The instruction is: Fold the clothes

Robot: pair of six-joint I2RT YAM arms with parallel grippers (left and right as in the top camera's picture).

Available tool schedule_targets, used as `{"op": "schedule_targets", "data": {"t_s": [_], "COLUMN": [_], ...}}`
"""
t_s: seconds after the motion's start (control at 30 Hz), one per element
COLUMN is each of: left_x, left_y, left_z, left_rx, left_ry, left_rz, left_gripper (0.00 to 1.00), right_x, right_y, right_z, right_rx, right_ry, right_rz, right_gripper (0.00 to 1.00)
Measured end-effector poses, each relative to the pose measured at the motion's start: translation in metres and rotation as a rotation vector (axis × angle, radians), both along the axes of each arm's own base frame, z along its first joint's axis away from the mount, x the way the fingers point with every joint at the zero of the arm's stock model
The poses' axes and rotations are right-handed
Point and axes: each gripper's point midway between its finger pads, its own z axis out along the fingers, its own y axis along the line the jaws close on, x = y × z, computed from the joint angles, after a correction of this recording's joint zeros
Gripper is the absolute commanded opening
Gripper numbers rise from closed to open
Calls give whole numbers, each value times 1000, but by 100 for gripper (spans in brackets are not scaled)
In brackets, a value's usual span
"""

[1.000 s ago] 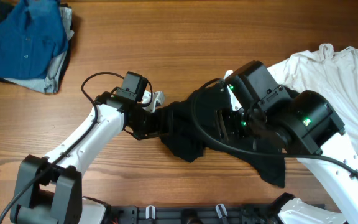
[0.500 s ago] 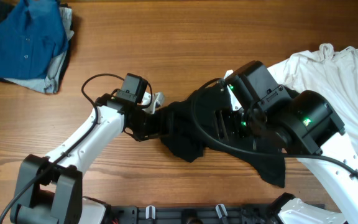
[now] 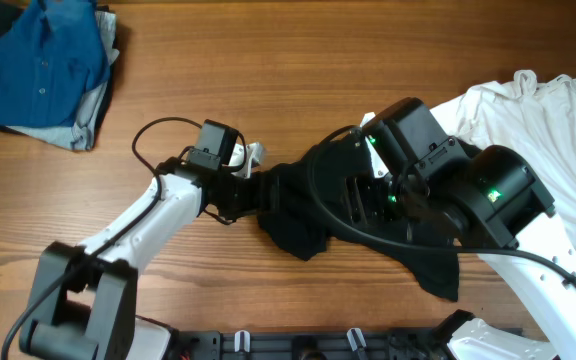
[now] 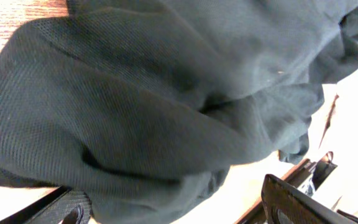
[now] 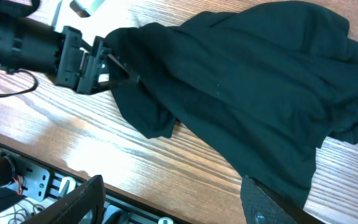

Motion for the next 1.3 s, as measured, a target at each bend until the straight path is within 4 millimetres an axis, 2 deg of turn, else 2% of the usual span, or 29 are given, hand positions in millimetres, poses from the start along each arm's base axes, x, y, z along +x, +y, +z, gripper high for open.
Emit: {"op": "schedule_targets", "data": {"t_s": [0.03, 0.07, 0.1, 0.13, 0.17, 0.27, 0.5, 0.53, 0.57, 0.63, 0.67, 0.7, 0.77, 0.8, 0.83, 0.9, 1.07, 1.2, 1.3], "left_x": [2, 2, 2, 1, 0, -2, 5, 5, 5, 5, 5, 6, 7, 8, 10, 13, 17, 18, 18], "left_y": [-1, -1, -1, 0, 0, 1, -3, -3, -3, -3, -3, -3, -3, -4, -4, -4, -4, -2, 0], "left_z": [-4, -10, -16, -24, -30, -48, -48, -48, -48, -46, -44, -41, -34, -31, -26, -18, -3, -3, -4], "left_rx": [1, 5, 10, 18, 23, 37, 19, 19, 19, 20, 19, 16, 8, 4, -2, -9, -15, -4, 6], "left_ry": [7, 21, 39, 64, 81, 120, 109, 110, 112, 111, 109, 102, 85, 77, 67, 37, -14, -20, -20], "left_rz": [4, 7, 11, 16, 21, 24, 44, 47, 50, 56, 58, 59, 60, 64, 71, 69, 73, 82, 89], "left_gripper": [85, 75, 54, 17, 4, 4, 4, 13, 41, 71, 81, 82, 59, 37, 24, 4, 4, 4, 9], "right_x": [0, -1, -1, -1, -1, -1, -1, -1, -1, -1, -1, -1, -1, -1, -1, -1, -1, -1, -1], "right_y": [0, -1, -1, -1, -1, -1, -1, -1, -1, -1, -1, -1, -1, -1, -1, -1, -1, -1, -1], "right_z": [0, 0, 0, -1, -1, -1, -1, -1, -1, -1, -1, -1, -1, -1, -1, -1, -1, -1, -1], "right_rx": [-1, -2, -3, -4, -4, -4, -4, -4, -4, -4, -4, -4, -4, -4, -4, -4, -4, -4, -4], "right_ry": [2, 3, 4, 6, 6, 6, 6, 6, 6, 6, 6, 6, 5, 5, 5, 5, 5, 6, 6], "right_rz": [0, 0, 0, 0, 0, 0, 0, 0, 0, 0, 0, 0, 0, 0, 0, 0, 0, 0, 0], "right_gripper": [71, 71, 71, 71, 71, 71, 71, 72, 72, 72, 73, 74, 75, 75, 75, 75, 75, 74, 75]}}
